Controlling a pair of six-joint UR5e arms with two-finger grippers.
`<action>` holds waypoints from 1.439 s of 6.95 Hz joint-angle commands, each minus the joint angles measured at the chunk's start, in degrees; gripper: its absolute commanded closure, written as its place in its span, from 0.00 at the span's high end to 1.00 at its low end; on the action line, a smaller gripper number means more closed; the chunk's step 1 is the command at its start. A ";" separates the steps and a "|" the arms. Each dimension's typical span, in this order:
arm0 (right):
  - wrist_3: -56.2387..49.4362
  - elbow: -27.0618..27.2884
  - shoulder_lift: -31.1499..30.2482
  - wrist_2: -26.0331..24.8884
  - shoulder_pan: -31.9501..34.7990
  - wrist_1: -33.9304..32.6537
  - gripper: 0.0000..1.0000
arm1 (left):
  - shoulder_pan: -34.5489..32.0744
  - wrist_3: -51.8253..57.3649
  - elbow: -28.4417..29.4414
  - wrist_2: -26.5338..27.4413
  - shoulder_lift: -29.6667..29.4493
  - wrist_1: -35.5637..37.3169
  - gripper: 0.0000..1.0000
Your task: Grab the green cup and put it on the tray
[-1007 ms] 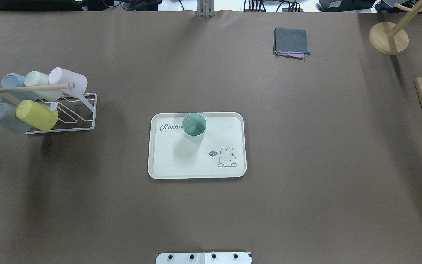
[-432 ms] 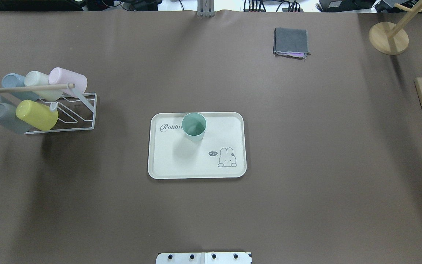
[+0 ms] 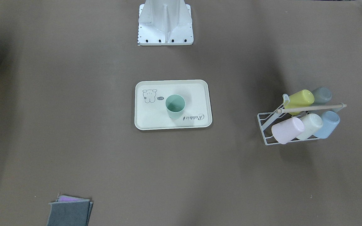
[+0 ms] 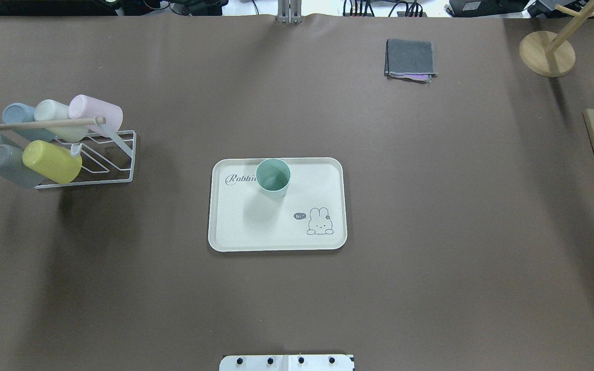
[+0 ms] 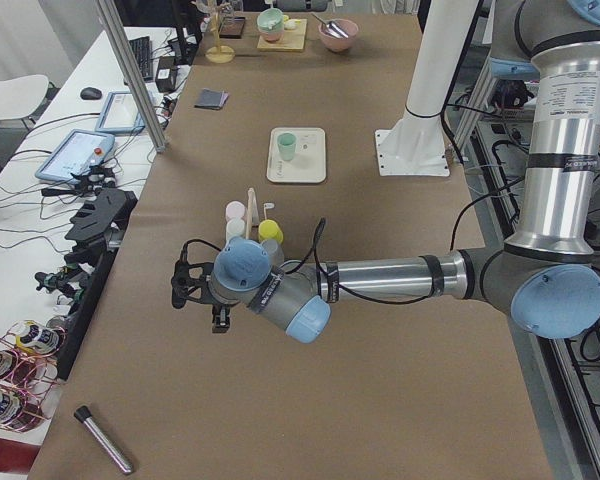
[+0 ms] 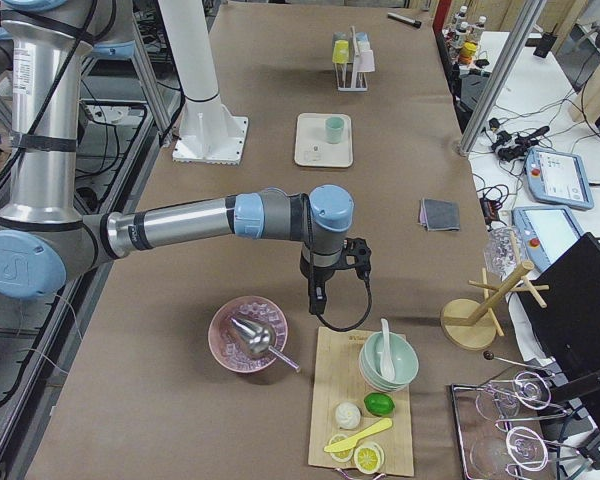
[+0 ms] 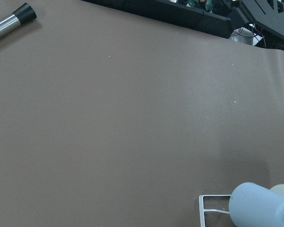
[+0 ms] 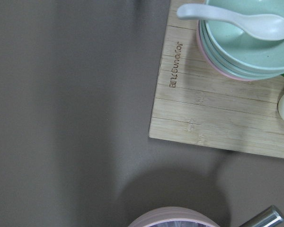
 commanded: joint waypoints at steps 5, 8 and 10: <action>-0.23 0.04 -0.09 0.12 0.87 0.00 1.00 | 2.06 0.36 -3.39 0.79 0.99 9.19 0.98; -0.23 0.48 -0.09 0.64 2.01 -0.09 1.00 | 1.36 0.27 -3.82 0.79 0.90 9.80 0.98; -0.14 0.57 -0.35 0.56 2.36 -0.09 1.00 | 1.71 0.27 -6.71 0.88 0.90 18.01 0.98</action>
